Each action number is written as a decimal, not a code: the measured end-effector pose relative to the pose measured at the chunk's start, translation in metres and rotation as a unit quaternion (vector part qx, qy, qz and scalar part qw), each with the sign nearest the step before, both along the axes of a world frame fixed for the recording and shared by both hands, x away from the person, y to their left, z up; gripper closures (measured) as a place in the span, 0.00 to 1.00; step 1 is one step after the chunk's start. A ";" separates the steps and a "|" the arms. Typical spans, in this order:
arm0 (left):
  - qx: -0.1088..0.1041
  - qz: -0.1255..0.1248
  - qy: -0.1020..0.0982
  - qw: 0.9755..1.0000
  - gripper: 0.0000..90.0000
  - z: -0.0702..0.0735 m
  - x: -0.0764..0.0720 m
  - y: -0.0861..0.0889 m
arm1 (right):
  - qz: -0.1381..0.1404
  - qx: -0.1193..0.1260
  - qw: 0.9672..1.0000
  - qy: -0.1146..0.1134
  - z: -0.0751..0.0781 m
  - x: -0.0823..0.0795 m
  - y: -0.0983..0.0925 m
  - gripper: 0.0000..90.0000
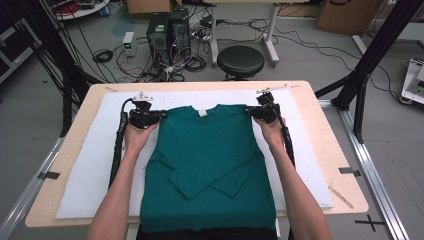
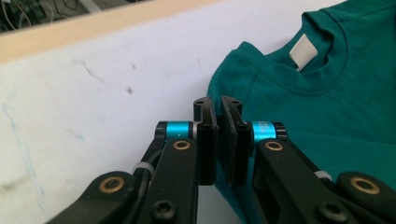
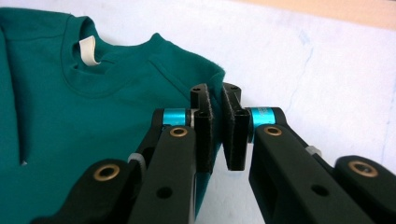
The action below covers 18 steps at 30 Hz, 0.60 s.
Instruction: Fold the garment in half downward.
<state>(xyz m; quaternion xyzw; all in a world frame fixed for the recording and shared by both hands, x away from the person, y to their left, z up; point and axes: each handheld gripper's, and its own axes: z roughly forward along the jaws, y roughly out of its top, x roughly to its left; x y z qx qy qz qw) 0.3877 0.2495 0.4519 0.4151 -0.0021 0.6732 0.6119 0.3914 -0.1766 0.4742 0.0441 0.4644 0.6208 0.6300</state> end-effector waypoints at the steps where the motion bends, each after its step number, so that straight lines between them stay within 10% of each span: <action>1: -0.002 -0.002 -0.004 1.000 0.94 0.001 -0.004 0.000 | 0.002 0.000 1.000 0.001 0.002 -0.002 0.000 0.95; 18: 0.004 -0.024 -0.022 0.999 0.94 0.010 -0.030 -0.007 | 0.021 0.008 1.000 -0.018 0.003 -0.024 -0.009 0.95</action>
